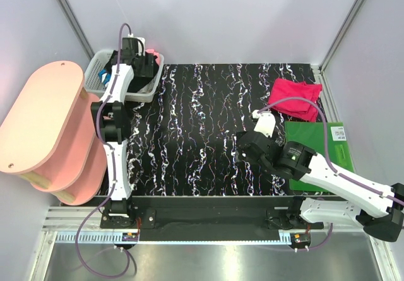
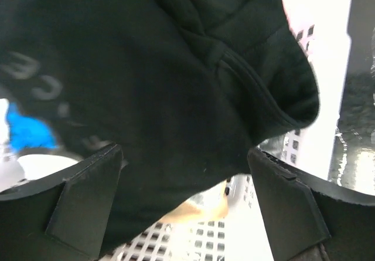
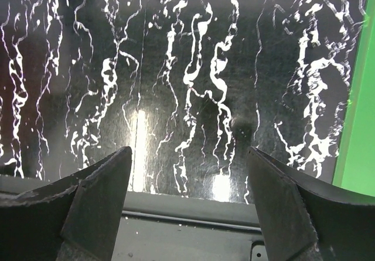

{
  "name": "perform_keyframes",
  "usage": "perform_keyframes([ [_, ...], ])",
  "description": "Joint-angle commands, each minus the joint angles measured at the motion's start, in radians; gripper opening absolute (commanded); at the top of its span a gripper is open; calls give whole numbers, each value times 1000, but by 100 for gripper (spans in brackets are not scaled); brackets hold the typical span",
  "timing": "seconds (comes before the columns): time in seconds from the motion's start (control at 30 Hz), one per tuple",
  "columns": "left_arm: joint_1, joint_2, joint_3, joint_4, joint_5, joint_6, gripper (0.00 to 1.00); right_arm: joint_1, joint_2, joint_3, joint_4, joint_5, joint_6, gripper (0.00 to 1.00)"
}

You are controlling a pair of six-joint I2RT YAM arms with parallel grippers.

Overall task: Fold and stack the t-shirts
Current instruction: Grab the tshirt from the pile

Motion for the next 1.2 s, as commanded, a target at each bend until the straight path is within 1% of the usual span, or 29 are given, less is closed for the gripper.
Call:
perform_keyframes([
  [0.0,-7,38,67,62,-2,31,93,2,-18,-25,66,-40,-1,86],
  [0.1,-13,63,67,82,-14,41,92,2,-13,-31,90,-63,-10,85],
  [0.17,-14,75,65,93,-9,42,79,3,-10,-34,103,-75,-12,84],
  [0.2,-14,79,67,93,-9,45,70,2,-8,-36,106,-78,-12,84],
  [0.23,-14,84,65,99,-11,44,41,2,-8,-42,112,-83,-10,84],
  [0.3,-14,75,57,97,-23,41,14,2,-5,-48,118,-87,-9,83],
  [0.33,-14,69,50,99,-26,41,4,2,-8,-54,119,-92,-7,83],
  [0.37,-14,57,41,97,-23,42,0,0,-10,-59,122,-95,-6,83],
  [0.47,-14,-17,-22,96,0,39,0,2,-19,-77,138,-107,-6,83],
  [0.57,-16,-153,-97,94,58,39,0,2,-21,-82,150,-118,-15,81],
  [0.6,-24,-246,-119,90,73,41,0,2,-24,-83,155,-120,-16,81],
  [0.63,-30,-297,-142,88,81,47,0,2,-25,-86,156,-126,-20,81],
  [0.67,-37,-353,-189,88,119,58,0,2,-30,-88,161,-130,-24,80],
  [0.7,-57,-465,-211,87,127,61,0,0,-34,-91,170,-135,-26,80],
  [0.77,-91,-578,-264,73,153,76,0,2,-42,-99,178,-144,-35,79],
  [0.8,-105,-680,-275,62,159,81,0,0,-47,-100,179,-144,-38,79],
  [0.87,-143,-771,-289,13,205,87,0,2,-62,-106,181,-143,-44,78],
  [0.9,-161,-849,-292,-8,210,90,0,2,-70,-111,182,-140,-44,78],
  [0.93,-181,-885,-294,-31,217,96,0,2,-85,-116,182,-141,-46,77],
  [0.97,-224,-946,-300,-77,218,105,0,2,-94,-119,185,-141,-46,77],
  [1.03,-267,-996,-309,-135,245,110,0,2,-128,-125,182,-135,-41,76],
  [1.07,-308,-1037,-337,-186,253,117,0,2,-142,-126,182,-135,-39,76],
  [1.13,-336,-1078,-393,-217,276,114,0,2,-185,-120,170,-121,-38,75],
  [1.17,-361,-1117,-467,-232,280,113,0,2,-195,-111,162,-118,-41,75],
])
